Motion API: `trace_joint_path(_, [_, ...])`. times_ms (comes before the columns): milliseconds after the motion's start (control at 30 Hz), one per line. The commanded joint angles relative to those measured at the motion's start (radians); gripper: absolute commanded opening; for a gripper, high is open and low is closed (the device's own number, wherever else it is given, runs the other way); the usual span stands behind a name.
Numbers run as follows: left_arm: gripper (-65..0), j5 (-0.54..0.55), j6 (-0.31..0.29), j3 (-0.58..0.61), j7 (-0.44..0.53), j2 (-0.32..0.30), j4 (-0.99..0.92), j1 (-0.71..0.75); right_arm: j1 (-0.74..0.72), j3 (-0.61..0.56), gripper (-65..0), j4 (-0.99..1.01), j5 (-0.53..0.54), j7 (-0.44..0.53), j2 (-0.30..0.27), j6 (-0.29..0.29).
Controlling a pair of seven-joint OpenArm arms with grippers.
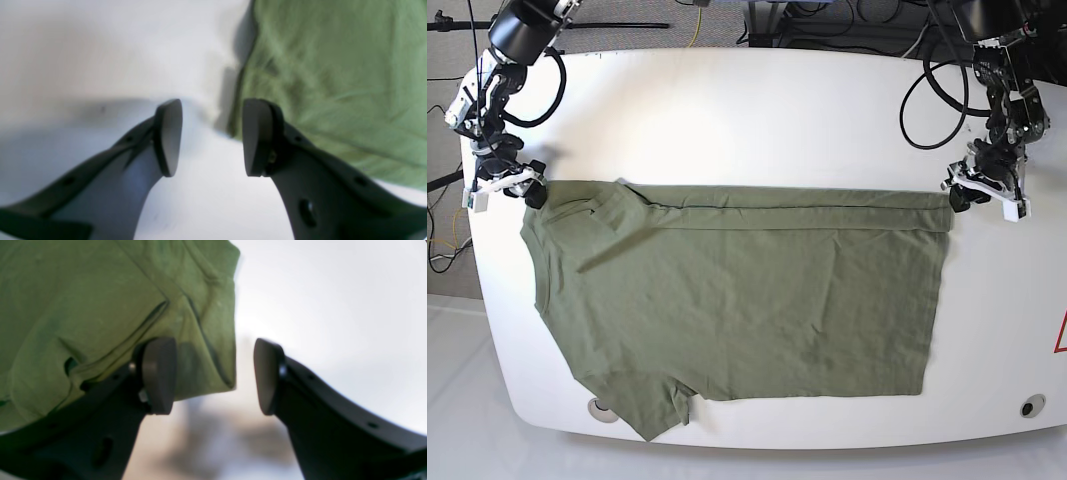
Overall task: Fold the T-shirt properly
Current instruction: 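Raise both grippers slightly above the folded strip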
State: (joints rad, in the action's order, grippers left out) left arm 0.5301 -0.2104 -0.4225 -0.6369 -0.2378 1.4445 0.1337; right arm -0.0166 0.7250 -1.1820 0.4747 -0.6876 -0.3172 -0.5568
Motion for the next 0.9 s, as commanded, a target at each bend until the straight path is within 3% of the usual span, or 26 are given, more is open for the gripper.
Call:
trace_joint_path(0, [-37.0, 0.004, -0.01, -0.004, 0.019, -0.011, 0.001, -0.011, -0.022, -0.002, -29.4, 0.0, 0.004, 0.003, -0.021, 0.002])
trace_joint_path(500, [-36.9, 0.023, 0.001, 0.0, 0.022, -0.016, 0.0, -0.011, -0.076, -0.027, -31.0, 0.061, -0.015, 0.023, -0.019, -0.011])
trace_joint_path(867, [-37.5, 0.018, 0.0, 0.003, 0.026, -0.015, 0.0, -0.004, -0.059, -0.07, -64.8, 0.085, -0.004, 0.021, -0.015, -0.009])
